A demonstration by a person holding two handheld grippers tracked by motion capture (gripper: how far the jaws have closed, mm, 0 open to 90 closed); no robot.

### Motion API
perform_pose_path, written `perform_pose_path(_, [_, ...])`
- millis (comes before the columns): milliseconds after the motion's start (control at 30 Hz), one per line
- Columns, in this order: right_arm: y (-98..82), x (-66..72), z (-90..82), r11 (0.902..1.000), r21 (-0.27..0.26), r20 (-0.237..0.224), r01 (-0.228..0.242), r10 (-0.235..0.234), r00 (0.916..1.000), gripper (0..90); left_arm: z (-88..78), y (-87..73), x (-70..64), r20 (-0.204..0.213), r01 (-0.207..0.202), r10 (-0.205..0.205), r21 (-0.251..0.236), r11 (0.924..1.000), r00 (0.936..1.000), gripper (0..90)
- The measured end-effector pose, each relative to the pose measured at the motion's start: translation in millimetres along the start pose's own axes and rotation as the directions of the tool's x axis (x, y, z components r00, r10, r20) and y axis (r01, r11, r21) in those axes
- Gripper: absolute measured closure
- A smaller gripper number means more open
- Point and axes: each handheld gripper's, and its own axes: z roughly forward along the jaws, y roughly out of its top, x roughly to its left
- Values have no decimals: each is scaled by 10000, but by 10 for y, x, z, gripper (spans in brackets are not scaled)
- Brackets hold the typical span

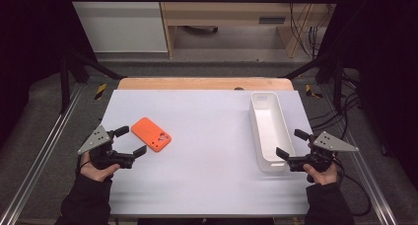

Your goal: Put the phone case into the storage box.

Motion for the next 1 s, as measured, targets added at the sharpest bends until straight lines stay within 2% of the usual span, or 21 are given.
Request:
perform_pose_path(267, [2, -1, -7, 10000, -49, -71, -55, 54, 10000, 4, 14, 35, -16, 13, -72, 72, 105, 9999, 10000, 0])
perform_pose_path(600, [-1, 9, 10, 9999, 115, -53, 9, -8, 10000, 4, 71, 90, -12, -107, -102, 107, 526, 9986, 9999, 0])
perform_pose_path(800, [2, 13, 9, 10000, 93, -61, 28, -28, 10000, 5, 111, 150, -4, -251, -103, 123, 778, 9969, 9996, 0])
perform_pose_path(1000, [0, 12, 14, 9999, 131, -50, 53, -53, 10000, 4, 145, 179, 49, -603, -85, 152, 1086, 9941, 9981, 0])
